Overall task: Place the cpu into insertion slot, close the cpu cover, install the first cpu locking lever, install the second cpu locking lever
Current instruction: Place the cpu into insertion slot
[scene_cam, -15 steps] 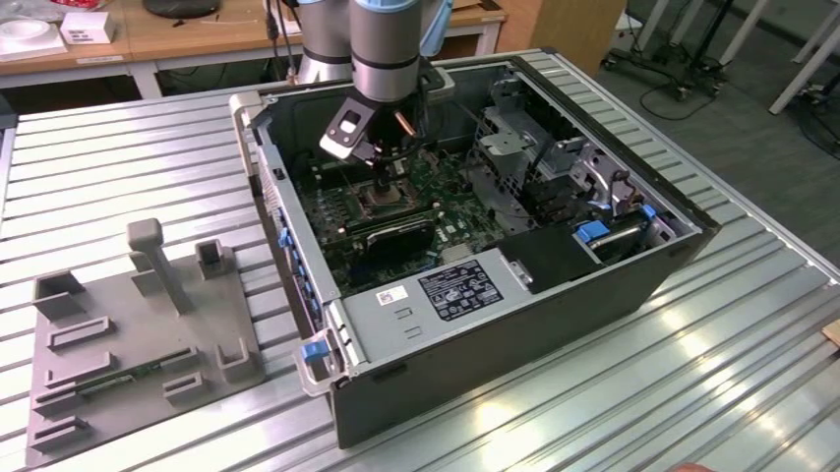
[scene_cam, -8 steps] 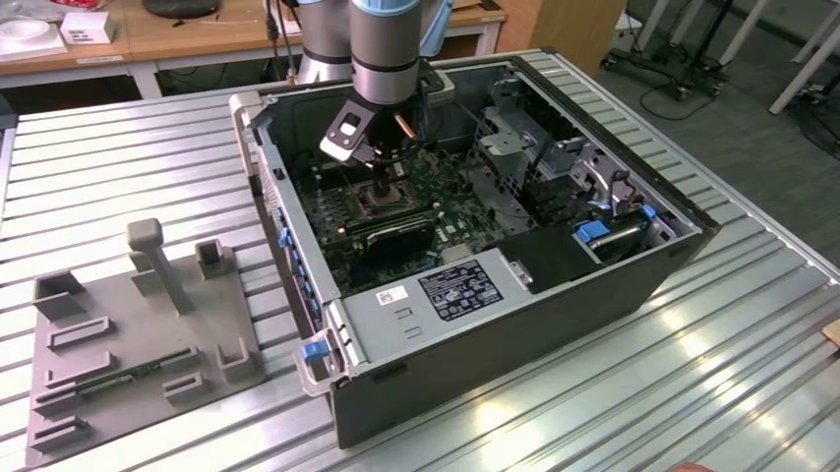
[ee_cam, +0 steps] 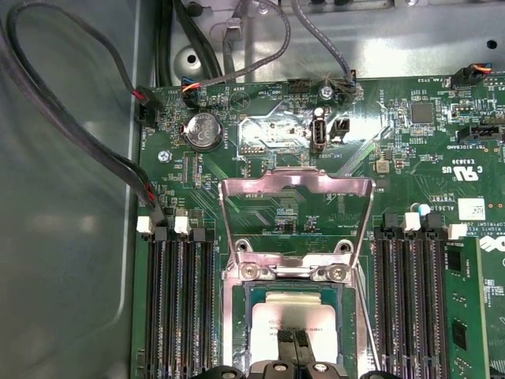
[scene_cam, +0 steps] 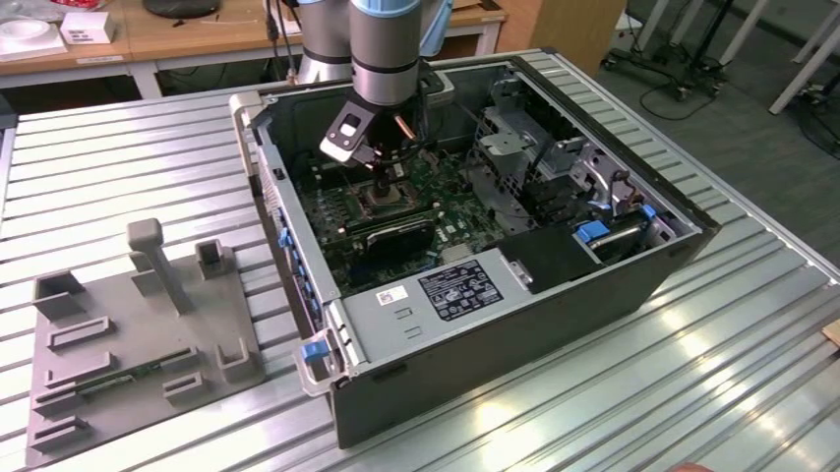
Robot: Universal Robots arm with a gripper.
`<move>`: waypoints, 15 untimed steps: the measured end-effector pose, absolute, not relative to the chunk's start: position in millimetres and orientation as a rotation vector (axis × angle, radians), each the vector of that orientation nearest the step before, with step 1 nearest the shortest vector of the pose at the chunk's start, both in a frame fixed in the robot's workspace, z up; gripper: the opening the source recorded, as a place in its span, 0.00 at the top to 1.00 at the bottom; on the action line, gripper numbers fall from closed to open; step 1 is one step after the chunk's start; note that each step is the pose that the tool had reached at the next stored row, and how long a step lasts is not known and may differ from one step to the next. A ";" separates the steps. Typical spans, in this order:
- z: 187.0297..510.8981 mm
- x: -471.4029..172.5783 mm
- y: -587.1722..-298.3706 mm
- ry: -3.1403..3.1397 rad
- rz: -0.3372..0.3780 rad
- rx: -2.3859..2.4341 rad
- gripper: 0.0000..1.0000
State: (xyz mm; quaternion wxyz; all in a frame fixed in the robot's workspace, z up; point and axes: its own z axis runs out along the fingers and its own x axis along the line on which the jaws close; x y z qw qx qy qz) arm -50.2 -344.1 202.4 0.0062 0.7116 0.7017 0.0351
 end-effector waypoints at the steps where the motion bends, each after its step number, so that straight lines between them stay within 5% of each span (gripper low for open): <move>1: 202.2 -50.2 -344.1 2.196 0.110 2.227 0.89; 15: 200.0 -50.2 -344.1 2.196 0.110 2.227 0.89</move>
